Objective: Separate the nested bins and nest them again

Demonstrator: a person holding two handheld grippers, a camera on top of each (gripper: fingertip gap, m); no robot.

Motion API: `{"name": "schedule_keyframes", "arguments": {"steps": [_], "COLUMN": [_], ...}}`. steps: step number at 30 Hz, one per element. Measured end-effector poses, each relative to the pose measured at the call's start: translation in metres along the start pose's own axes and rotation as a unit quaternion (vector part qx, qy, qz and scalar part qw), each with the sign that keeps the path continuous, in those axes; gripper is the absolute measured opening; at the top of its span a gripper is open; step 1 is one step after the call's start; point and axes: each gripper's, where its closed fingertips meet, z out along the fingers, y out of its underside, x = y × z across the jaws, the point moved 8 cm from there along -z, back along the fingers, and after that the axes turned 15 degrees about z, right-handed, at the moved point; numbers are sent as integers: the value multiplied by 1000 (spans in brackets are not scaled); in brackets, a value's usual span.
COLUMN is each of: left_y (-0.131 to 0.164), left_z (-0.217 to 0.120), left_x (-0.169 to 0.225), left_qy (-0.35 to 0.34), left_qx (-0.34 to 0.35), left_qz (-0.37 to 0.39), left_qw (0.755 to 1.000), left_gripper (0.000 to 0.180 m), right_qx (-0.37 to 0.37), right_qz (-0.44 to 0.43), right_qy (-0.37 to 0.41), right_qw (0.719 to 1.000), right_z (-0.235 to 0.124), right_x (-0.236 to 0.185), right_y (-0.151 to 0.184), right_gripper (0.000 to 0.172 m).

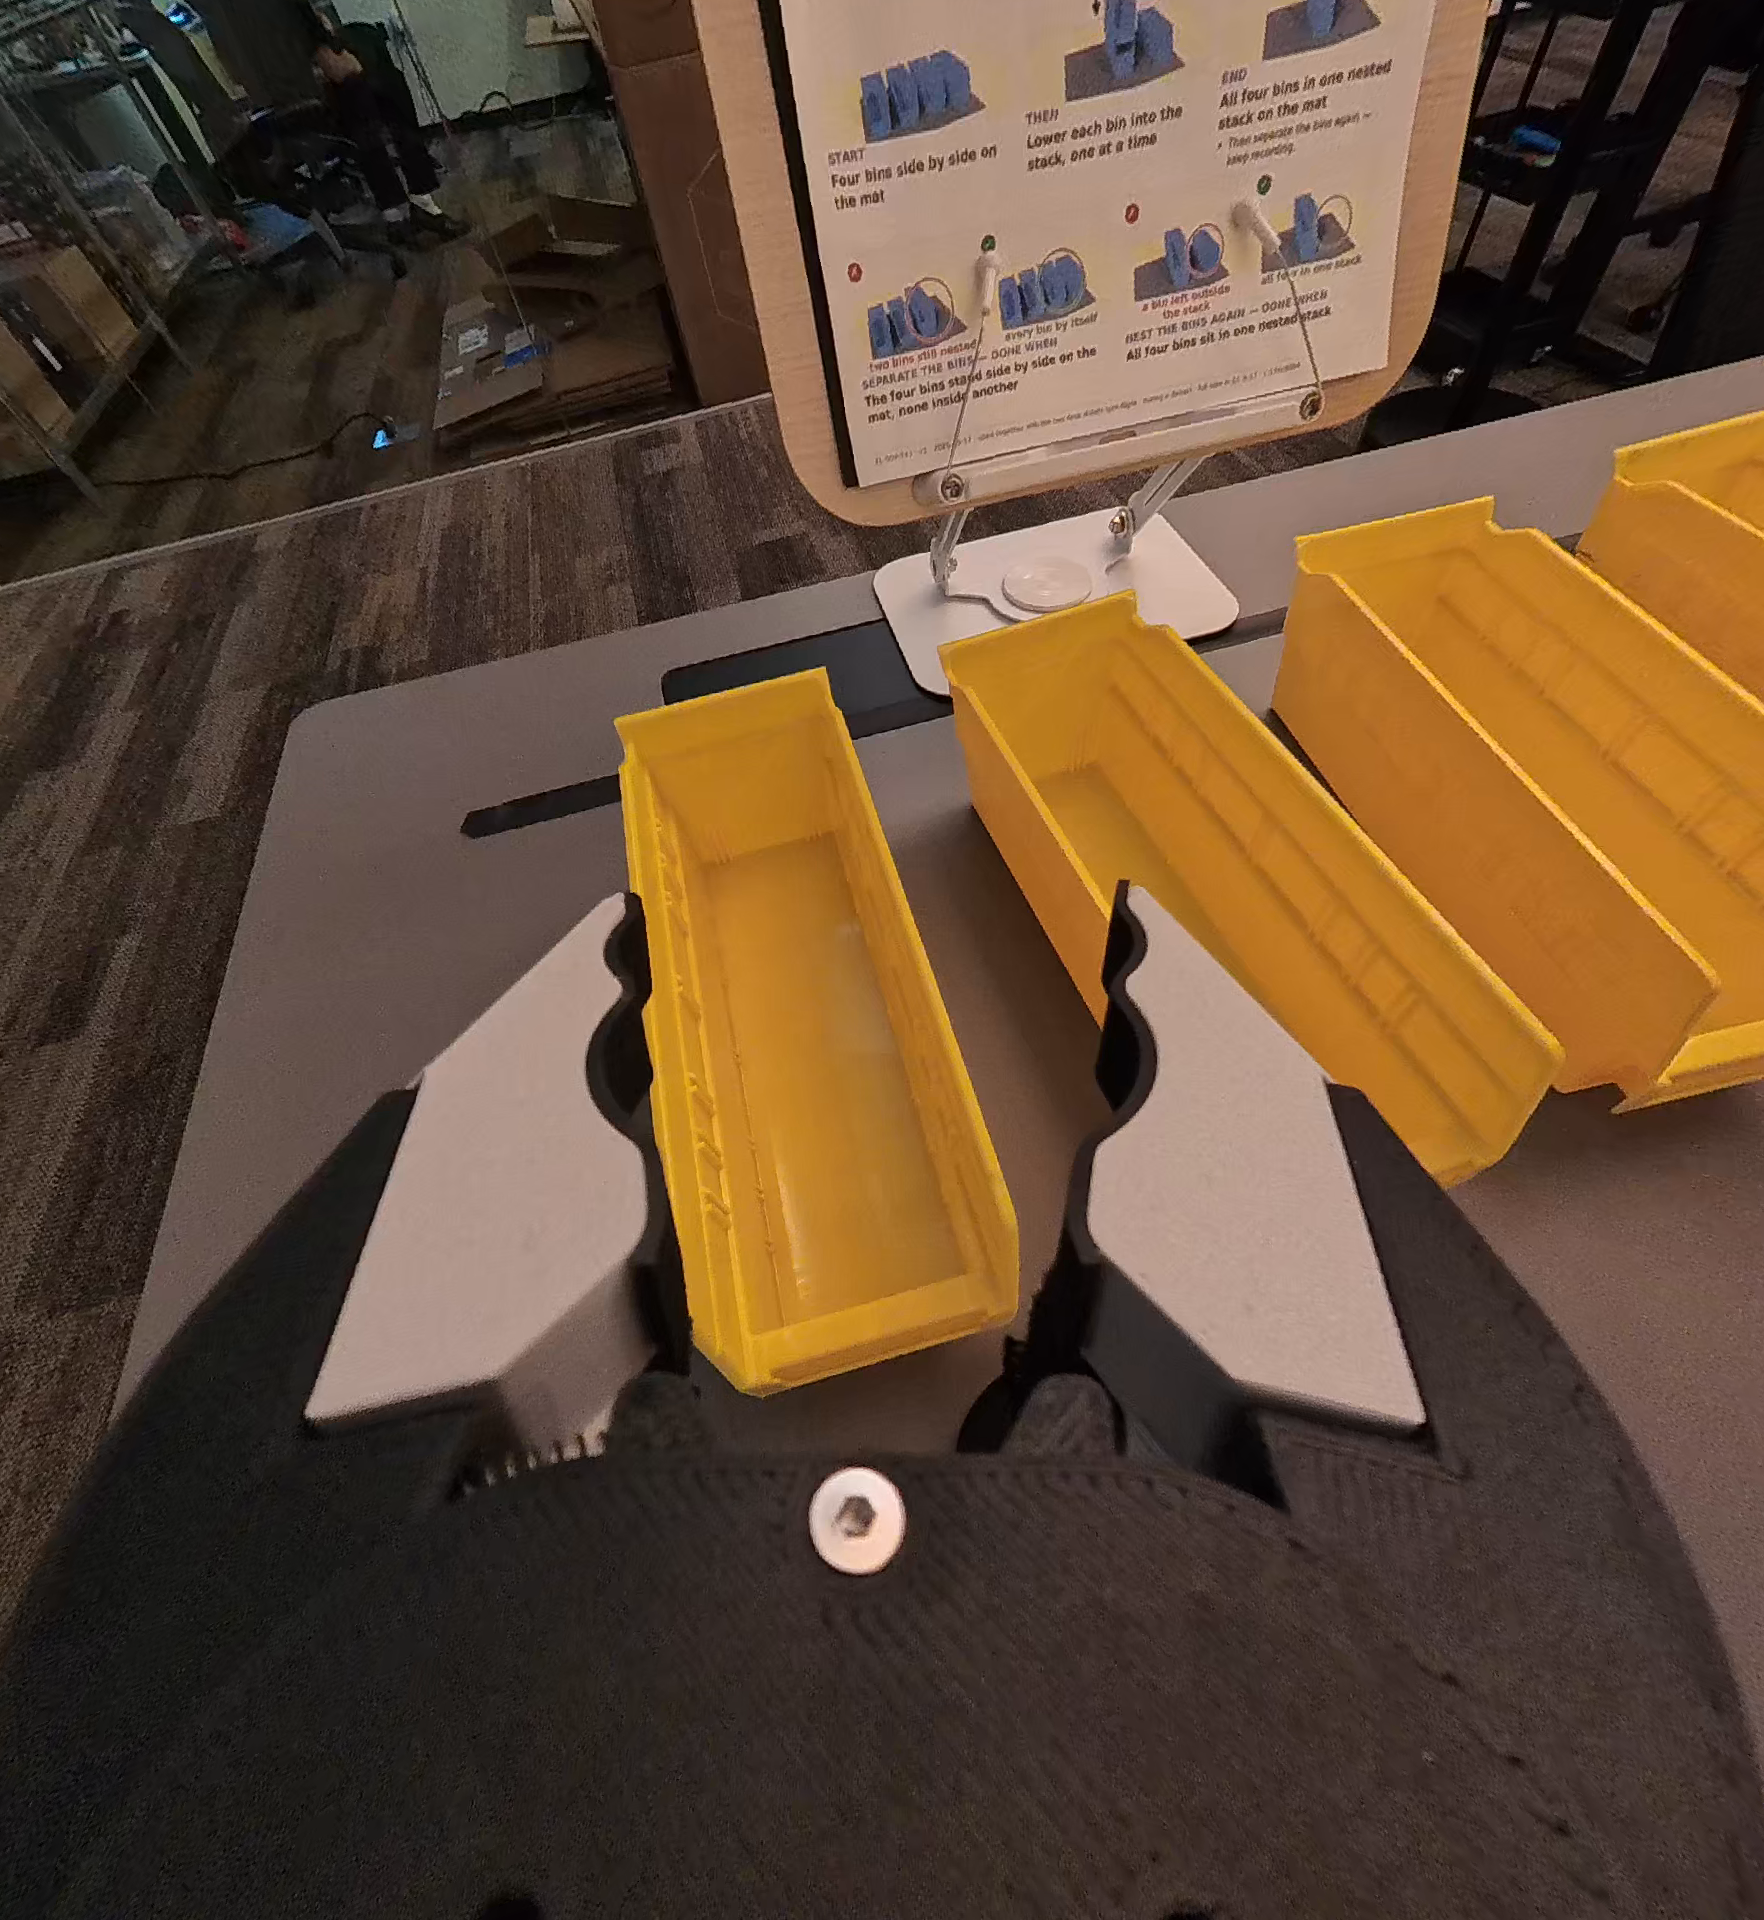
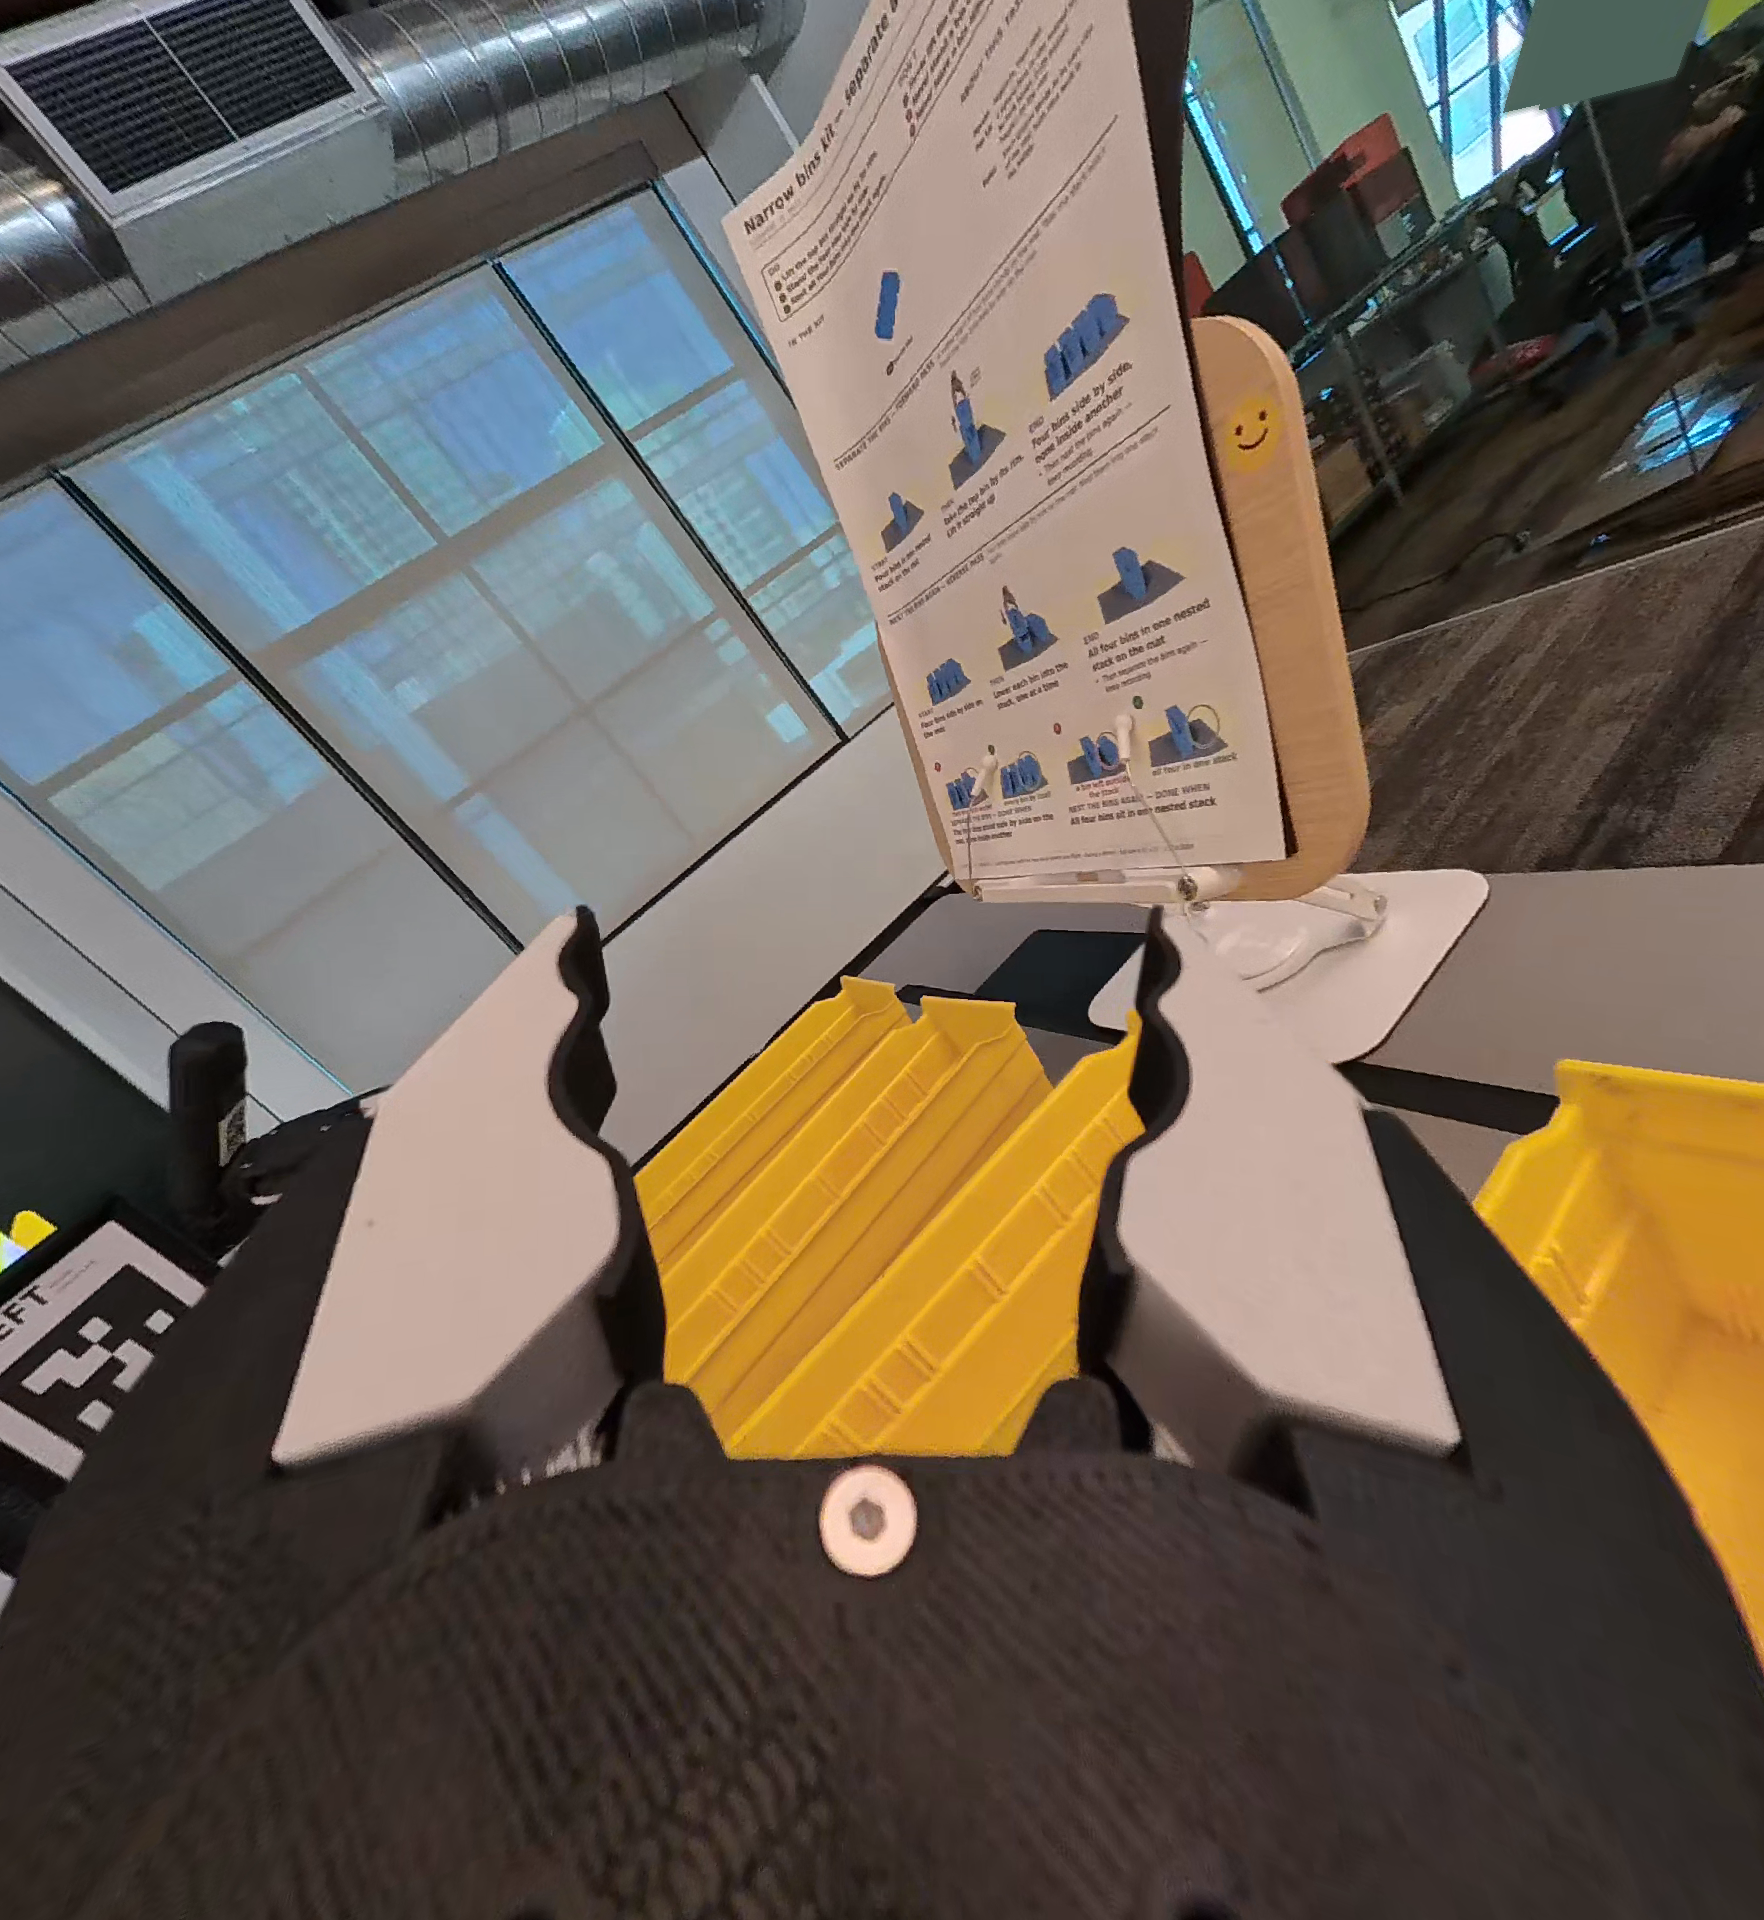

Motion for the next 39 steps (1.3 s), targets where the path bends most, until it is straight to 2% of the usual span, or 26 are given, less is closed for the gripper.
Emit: {"name": "schedule_keyframes", "arguments": {"steps": [1, 5, 8, 11, 16, 24, 30, 31, 36, 39], "left_y": [0, 1, 1, 2, 2, 5, 6, 6, 8, 9], "left_z": [0, 1, 2, 2, 2, 1, 0, 0, 0, 0], "left_x": [0, 0, 1, 2, 3, 3, 3, 3, 3, 4], "left_qy": [0, 1, 1, 2, 2, 0, -1, -1, 0, 1], "left_qx": [0, 0, 0, 0, 1, 0, -1, 0, 1, -1], "left_qz": [0, -3, -3, -3, -5, -8, -9, -9, -13, -14], "left_qw": [1000, 1000, 1000, 1000, 1000, 1000, 1000, 1000, 1000, 1000], "left_gripper": [87, 87, 87, 87, 87, 87, 87, 87, 87, 87], "right_qx": [-1, 3, 29, 82, 159, 222, 257, 253, 228, 219], "right_qz": [-2, -42, -122, -212, -354, -489, -612, -625, -637, -606], "right_qy": [-6, -21, -24, -37, -36, -15, 7, 2, -25, -21], "right_qw": [1000, 999, 992, 973, 921, 843, 748, 739, 736, 764], "right_z": [0, 2, 1, -3, -13, -25, -28, -27, -23, -19], "right_x": [-2, -13, -26, -41, -61, -78, -90, -92, -95, -94], "right_y": [0, 1, 1, 0, 2, 8, 21, 24, 36, 33], "right_gripper": [102, 103, 103, 103, 104, 107, 114, 113, 76, 66]}}
